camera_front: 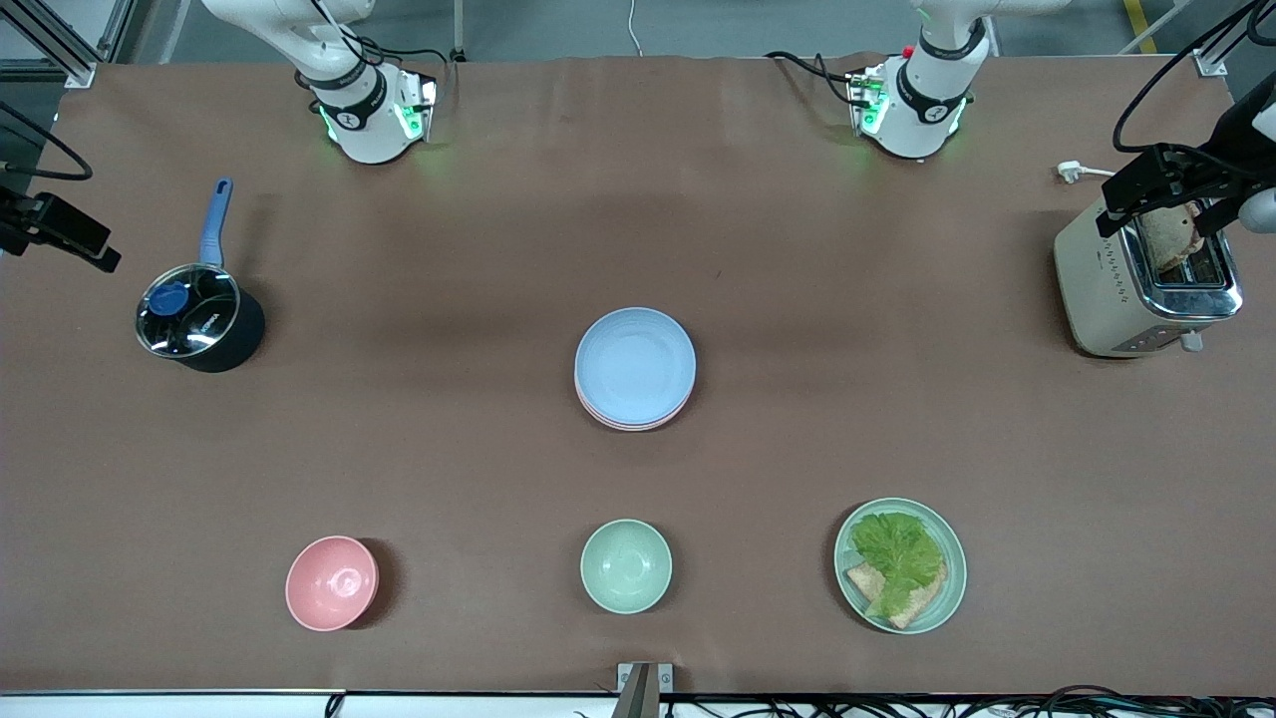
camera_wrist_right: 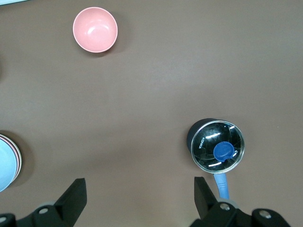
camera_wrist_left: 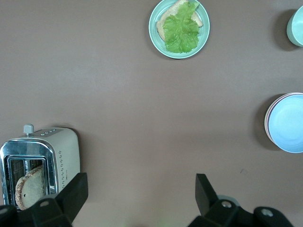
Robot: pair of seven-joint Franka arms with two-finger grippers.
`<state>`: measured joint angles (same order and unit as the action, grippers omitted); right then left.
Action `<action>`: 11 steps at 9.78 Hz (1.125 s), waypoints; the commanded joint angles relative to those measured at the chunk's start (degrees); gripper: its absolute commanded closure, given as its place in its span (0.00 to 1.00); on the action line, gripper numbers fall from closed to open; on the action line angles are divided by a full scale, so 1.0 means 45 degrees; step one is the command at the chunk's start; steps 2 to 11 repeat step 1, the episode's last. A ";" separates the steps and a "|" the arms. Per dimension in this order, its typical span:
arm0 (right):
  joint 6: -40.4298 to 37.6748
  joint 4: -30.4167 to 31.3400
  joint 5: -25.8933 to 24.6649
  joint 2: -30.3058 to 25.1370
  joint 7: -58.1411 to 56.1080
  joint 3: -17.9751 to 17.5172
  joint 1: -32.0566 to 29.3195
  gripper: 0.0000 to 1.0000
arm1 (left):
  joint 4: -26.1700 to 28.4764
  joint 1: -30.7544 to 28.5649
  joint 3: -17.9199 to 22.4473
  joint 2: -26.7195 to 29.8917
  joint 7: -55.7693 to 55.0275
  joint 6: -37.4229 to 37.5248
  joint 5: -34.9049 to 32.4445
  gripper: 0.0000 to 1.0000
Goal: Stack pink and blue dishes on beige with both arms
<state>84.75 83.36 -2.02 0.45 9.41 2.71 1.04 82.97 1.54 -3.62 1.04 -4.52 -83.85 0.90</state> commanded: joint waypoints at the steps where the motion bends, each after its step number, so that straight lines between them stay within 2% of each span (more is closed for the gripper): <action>1: -0.0161 -0.0204 0.0194 0.0076 -0.0157 0.0023 -0.0035 0.00 | 0.0332 -0.0069 -0.0055 -0.0076 0.0224 0.0021 -0.0180 0.00; 11: -0.0161 -0.0204 0.0194 0.0076 -0.0157 0.0023 -0.0035 0.00 | 0.0332 -0.0069 -0.0055 -0.0076 0.0224 0.0021 -0.0180 0.00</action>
